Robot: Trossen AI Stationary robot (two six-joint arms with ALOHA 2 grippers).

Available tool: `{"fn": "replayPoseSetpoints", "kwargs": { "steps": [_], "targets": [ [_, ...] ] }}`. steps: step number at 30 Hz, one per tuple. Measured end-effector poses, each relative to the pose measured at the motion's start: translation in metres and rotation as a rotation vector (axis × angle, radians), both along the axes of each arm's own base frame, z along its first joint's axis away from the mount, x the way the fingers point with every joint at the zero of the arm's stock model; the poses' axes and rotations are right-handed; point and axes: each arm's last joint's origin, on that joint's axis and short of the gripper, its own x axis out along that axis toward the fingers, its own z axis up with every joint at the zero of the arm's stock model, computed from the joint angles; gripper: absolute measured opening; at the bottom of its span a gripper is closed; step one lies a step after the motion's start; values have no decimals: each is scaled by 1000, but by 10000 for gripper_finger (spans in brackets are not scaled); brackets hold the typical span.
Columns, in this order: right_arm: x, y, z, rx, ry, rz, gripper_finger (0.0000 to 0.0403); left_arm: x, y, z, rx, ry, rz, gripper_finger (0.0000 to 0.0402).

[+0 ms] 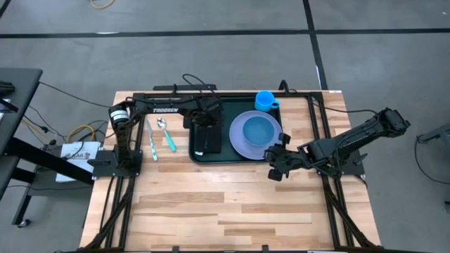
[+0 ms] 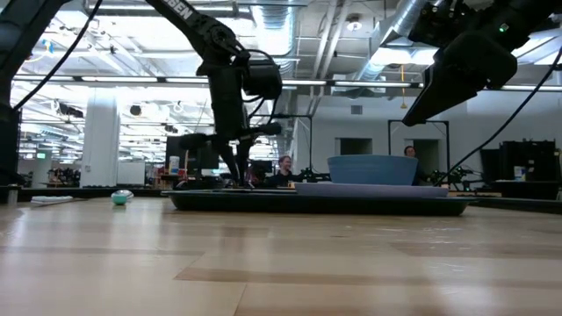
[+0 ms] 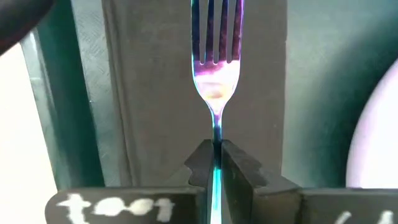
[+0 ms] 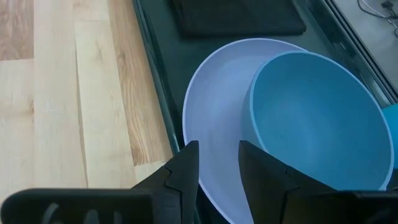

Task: Set up tray
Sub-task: Put the iridescent fork on the black napkin

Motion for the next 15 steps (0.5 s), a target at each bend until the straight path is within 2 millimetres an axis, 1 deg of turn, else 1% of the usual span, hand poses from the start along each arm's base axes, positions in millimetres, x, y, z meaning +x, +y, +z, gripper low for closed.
{"fn": "replayPoseSetpoints", "kwargs": {
  "steps": [2, 6, 15],
  "targets": [
    [0, 0, 0, 0, 0, 0, 107, 0, 0, -3, 6, -17, 4, 11],
    [0, 0, 0, -1, -1, -1, 107, 5, 2, -2, 27, -72, 2, 11],
    [0, 0, 0, -1, -1, -1, 107, 1, 0, -7, 11, -32, -1, 11]
  ]
}}
